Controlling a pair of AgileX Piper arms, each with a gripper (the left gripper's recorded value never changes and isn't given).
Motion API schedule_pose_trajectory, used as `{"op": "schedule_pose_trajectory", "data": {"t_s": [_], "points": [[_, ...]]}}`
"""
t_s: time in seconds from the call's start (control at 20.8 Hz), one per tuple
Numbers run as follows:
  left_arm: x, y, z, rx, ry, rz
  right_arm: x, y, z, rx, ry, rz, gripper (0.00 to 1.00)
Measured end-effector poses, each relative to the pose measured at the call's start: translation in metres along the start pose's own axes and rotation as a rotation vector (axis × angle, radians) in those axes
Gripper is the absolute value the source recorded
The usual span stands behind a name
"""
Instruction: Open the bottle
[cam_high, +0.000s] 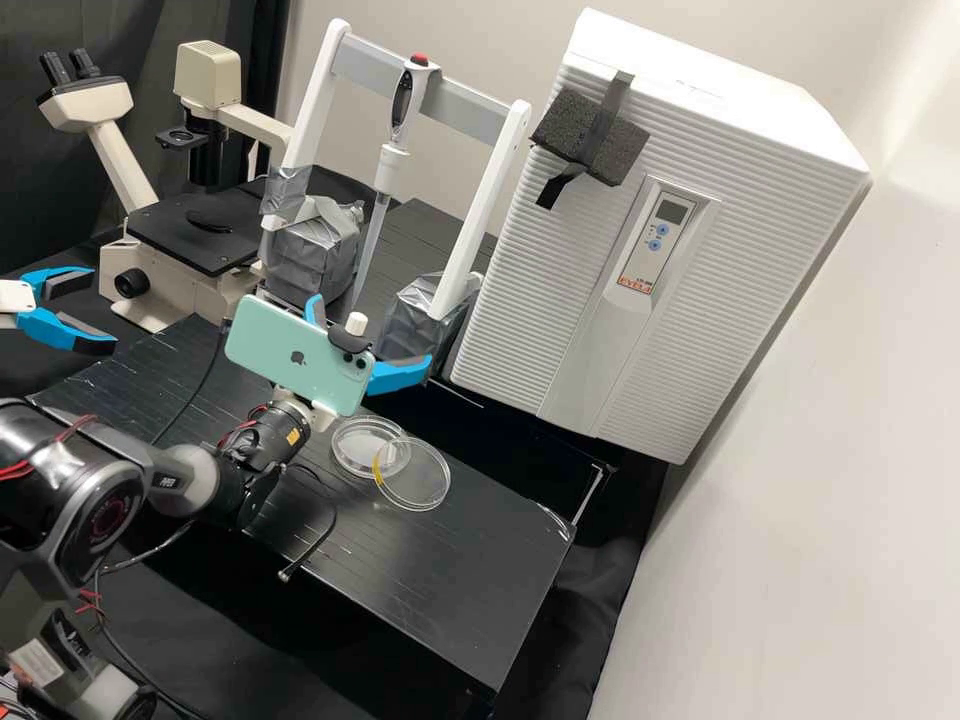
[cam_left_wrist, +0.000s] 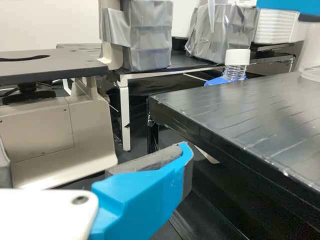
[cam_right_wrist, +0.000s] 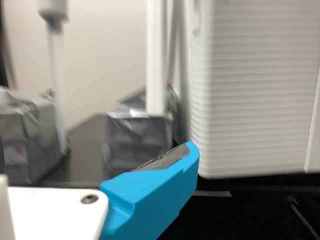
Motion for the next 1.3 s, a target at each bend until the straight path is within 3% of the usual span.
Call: {"op": "schedule_pose_trajectory", "data": {"t_s": [0.34, 0.58, 0.82, 0.96, 1.3], "points": [[0.0009, 0.000, 0.002, 0.001, -0.008, -0.002, -0.008, -0.009, -0.002, 0.001, 0.009, -0.037, 1.00], [0.0011, 0.000, 0.002, 0.001, -0.010, -0.003, -0.007, -0.031, -0.003, 0.012, 0.018, -0.126, 1.00], [0.0011, 0.000, 0.002, 0.001, -0.010, -0.003, -0.002, -0.051, 0.007, 0.010, -0.024, -0.200, 1.00], [0.0014, -0.001, 0.003, 0.001, -0.012, -0.004, 0.004, -0.055, 0.011, 0.011, -0.047, -0.217, 1.00], [0.0023, -0.001, 0.004, 0.002, -0.020, -0.006, 0.016, -0.053, 0.008, 0.019, -0.039, -0.193, 1.00]]}}
